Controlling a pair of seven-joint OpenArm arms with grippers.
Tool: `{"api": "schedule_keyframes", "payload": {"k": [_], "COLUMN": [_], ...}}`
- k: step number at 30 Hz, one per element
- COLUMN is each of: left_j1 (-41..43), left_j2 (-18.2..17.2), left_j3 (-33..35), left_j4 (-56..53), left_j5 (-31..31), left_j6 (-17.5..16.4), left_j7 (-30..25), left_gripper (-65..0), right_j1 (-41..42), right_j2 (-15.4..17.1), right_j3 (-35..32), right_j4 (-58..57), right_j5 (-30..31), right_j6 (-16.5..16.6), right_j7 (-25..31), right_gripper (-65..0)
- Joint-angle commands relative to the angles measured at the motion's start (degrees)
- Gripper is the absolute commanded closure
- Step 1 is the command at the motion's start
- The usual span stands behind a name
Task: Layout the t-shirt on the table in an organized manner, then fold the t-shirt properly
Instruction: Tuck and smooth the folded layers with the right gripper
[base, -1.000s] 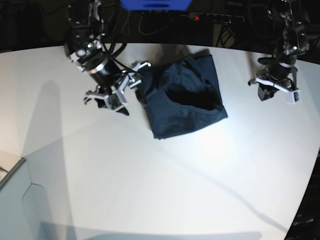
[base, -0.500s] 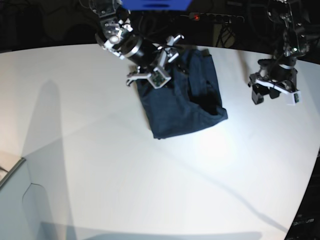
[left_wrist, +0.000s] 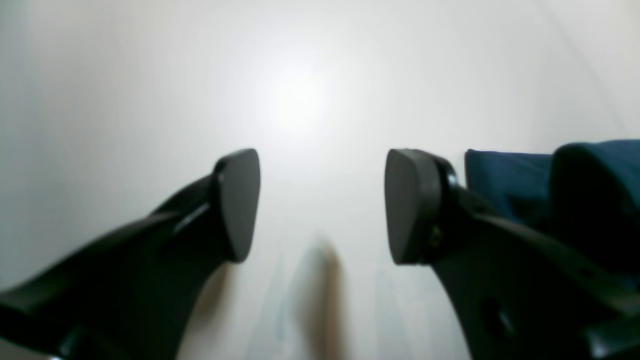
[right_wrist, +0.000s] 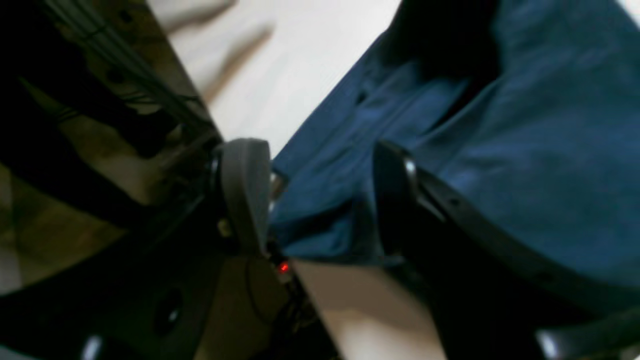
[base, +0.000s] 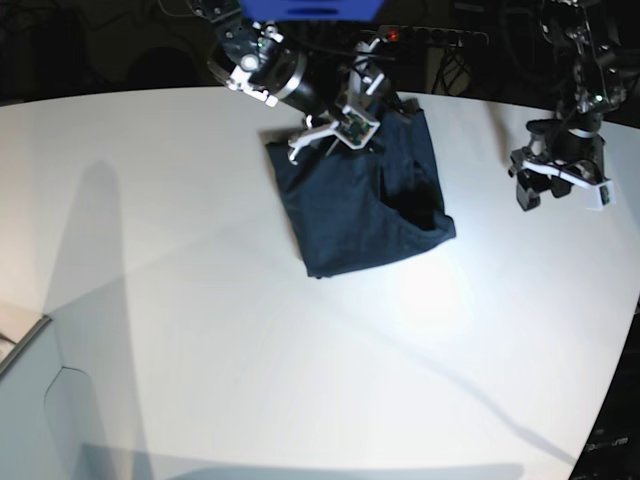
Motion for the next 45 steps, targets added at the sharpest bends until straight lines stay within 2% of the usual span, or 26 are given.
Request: {"api": "schedule_keyframes", "payload": {"k": [1,11,17,22,29,35,45], "left_j1": [-0.36,-0.18,0.08,1.23,1.23,1.23,0.79], "left_j2": [-0.67,-1.02,-0.75,-1.1,-1.1,-1.1,-1.1], "left_j3": [-0.26,-0.43,-3.86,-3.86,-3.86,-3.86,-3.86], "left_j4": [0.84,0.84,0.84,1.2,0.84,0.84,0.84], "left_j5": [-0.61,-0.61,-0.61,-0.61,-0.61,-0.61,-0.43], "left_j6": [-0.45,-0.45,-0.54,-0.54,-0.54,-0.54,-0.54], "left_j7": [-1.27,-1.27,-1.27,-1.27,-1.27,-1.27,-1.27], "left_gripper": [-38.5,-38.6,-38.6,-38.6,-38.6,-38.6,-38.6], "right_j1": [-0.12,0.41,3.22,5.77,11.04,14.21,15.7], "right_j2": [-0.38,-0.9,-3.36,-4.86,-4.77,-4.86,-4.95], "right_j3": [-0.18,-0.53,-0.53,-0.36,0.17,3.33,4.39], "right_j4": [1.52,2.14,-1.03,-5.95,-11.49,-13.6,-15.09], "right_j5": [0.76,0.85,0.85,0.85,0.85,0.85,0.76], "right_j6": [0.03,0.03,0.03,0.03,0.03,-0.06,-0.06], "right_j7": [1.52,1.52,1.52,1.52,1.43,1.43,1.43], "right_gripper": [-32.9,-32.9,-33.0,-33.0,-33.0,-33.0,-33.1]}}
